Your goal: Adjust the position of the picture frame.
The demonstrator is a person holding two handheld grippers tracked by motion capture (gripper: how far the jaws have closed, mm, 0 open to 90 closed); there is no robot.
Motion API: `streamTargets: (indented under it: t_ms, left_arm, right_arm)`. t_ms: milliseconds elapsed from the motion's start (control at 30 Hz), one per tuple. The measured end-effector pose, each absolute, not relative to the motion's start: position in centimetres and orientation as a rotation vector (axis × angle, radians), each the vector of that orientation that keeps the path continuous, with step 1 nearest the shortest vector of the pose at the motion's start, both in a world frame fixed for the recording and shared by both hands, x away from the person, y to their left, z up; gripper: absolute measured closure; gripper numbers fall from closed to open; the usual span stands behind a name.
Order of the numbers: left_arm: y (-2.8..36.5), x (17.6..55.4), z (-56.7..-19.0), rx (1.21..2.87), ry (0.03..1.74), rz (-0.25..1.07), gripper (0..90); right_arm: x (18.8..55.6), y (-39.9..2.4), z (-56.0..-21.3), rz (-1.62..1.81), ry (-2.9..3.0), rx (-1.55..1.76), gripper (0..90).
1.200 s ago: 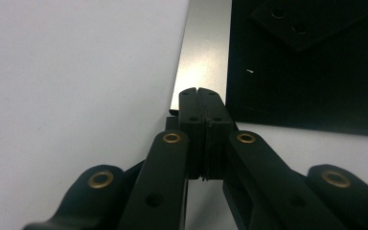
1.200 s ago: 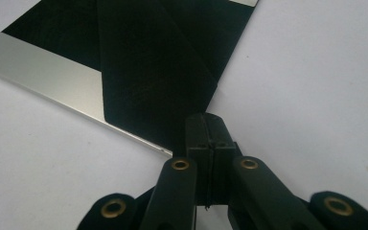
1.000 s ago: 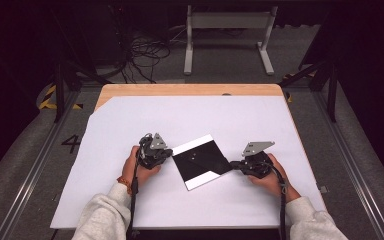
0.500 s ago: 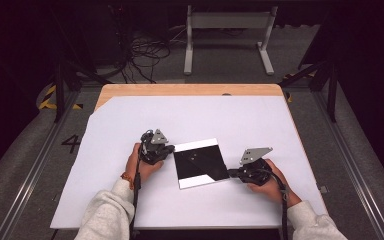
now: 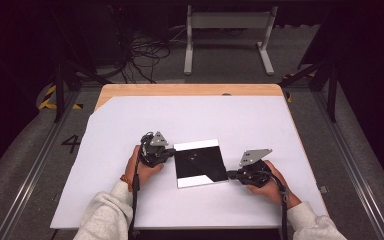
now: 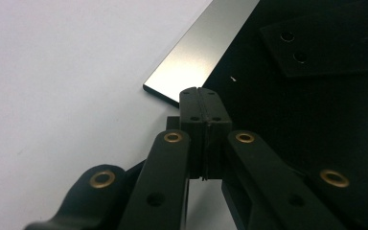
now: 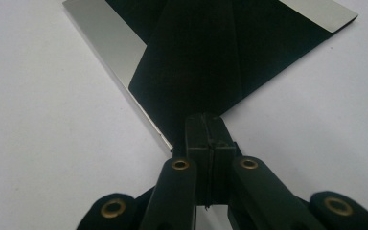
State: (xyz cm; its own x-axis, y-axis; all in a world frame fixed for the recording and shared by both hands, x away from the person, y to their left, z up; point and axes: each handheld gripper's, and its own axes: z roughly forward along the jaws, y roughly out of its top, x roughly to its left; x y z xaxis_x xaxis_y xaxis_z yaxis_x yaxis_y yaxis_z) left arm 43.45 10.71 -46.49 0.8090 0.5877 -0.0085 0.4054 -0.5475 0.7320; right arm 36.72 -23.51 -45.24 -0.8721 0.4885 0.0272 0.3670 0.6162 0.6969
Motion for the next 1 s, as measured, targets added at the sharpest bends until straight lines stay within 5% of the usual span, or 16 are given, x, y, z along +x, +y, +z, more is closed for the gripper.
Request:
streamTargets:
  t_ms: [1000]
  left_arm:
    - [9.1, 44.4, -46.4, 2.244, 0.685, 0.36, 89.9]
  right_arm:
    - [35.4, -22.9, -44.9, 1.026, 2.701, 0.618, 90.0]
